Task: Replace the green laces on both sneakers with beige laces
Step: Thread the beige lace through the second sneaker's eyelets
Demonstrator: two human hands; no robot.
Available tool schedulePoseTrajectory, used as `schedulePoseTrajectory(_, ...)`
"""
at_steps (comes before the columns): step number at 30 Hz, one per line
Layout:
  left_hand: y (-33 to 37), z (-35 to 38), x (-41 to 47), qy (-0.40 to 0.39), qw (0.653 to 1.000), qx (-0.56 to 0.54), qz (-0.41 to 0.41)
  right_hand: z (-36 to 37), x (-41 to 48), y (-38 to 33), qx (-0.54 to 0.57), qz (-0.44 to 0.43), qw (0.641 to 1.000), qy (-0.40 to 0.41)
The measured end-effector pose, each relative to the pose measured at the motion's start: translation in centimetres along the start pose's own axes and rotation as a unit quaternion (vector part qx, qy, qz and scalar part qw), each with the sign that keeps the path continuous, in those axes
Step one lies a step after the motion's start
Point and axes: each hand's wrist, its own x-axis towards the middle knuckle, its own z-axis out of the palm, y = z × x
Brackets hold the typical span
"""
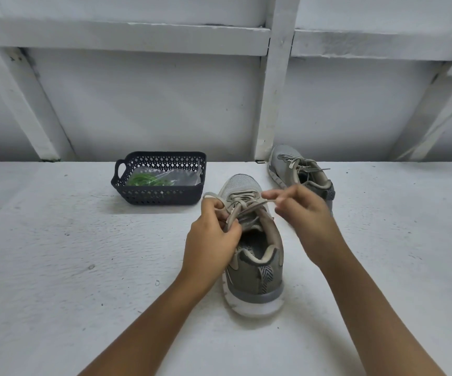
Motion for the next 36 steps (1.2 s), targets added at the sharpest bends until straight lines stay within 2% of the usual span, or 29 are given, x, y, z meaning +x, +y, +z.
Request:
schedulePoseTrajectory(2,0.0,0.0,0.0,-0.003,1.0,-0.01,-0.008,-0.6,-0.1,-0.7,0.168,0.039,0.985,-0.011)
schedulePoseTrajectory(4,-0.1,0.1,0.0,-0.002,1.0,-0.02,-0.013,-1.0,-0.1,-1.2,0.305,0.063,0.95,-0.035)
schedulePoseTrajectory(6,-0.2,0.1,0.0,0.0,1.0,-0.023,-0.013,-1.3,-0.1,-1.5,0.338,0.087,0.936,-0.049)
schedulePoseTrajectory(8,-0.1,0.1,-0.1,-0.001,1.0,-0.024,-0.012,-2.0,-0.1,-1.5,0.238,0.118,0.962,-0.066)
schedulePoseTrajectory(10,-0.2,0.0,-0.1,-0.003,1.0,-0.024,-0.01,-3.0,-0.2,-1.6,0.045,0.149,0.982,-0.106)
schedulePoseTrajectory(12,-0.3,0.0,0.0,-0.003,1.0,-0.022,-0.007,-4.0,-0.5,-1.7,-0.158,0.178,0.956,-0.17)
schedulePoseTrajectory(14,-0.4,0.1,0.0,-0.002,1.0,-0.02,-0.005,-4.4,-0.8,-1.9,-0.273,0.175,0.924,-0.201)
schedulePoseTrajectory(16,-0.4,0.2,0.0,0.001,1.0,-0.02,-0.007,-3.8,-0.9,-2.3,-0.332,0.114,0.923,-0.161)
schedulePoseTrajectory(18,-0.5,0.3,0.1,0.002,1.0,-0.021,-0.008,-2.9,-0.9,-2.4,-0.391,0.001,0.916,-0.089)
schedulePoseTrajectory(21,-0.6,0.3,0.0,0.004,1.0,-0.022,-0.005,-1.0,-0.6,-2.1,-0.432,-0.09,0.895,-0.071)
schedulePoseTrajectory(24,-0.6,0.3,0.1,0.006,1.0,-0.022,-0.006,0.6,0.2,-0.5,-0.503,-0.111,0.851,-0.107)
schedulePoseTrajectory(25,-0.6,0.3,0.1,0.006,1.0,-0.022,-0.006,0.9,0.5,-0.1,-0.504,-0.108,0.85,-0.112)
schedulePoseTrajectory(30,-0.6,0.4,0.0,0.01,1.0,-0.025,-0.001,0.7,0.4,0.4,-0.381,-0.115,0.912,-0.099)
schedulePoseTrajectory(36,-0.6,0.5,-0.1,0.01,0.999,-0.011,0.033,-1.4,-1.0,-1.0,-0.301,-0.098,0.933,-0.17)
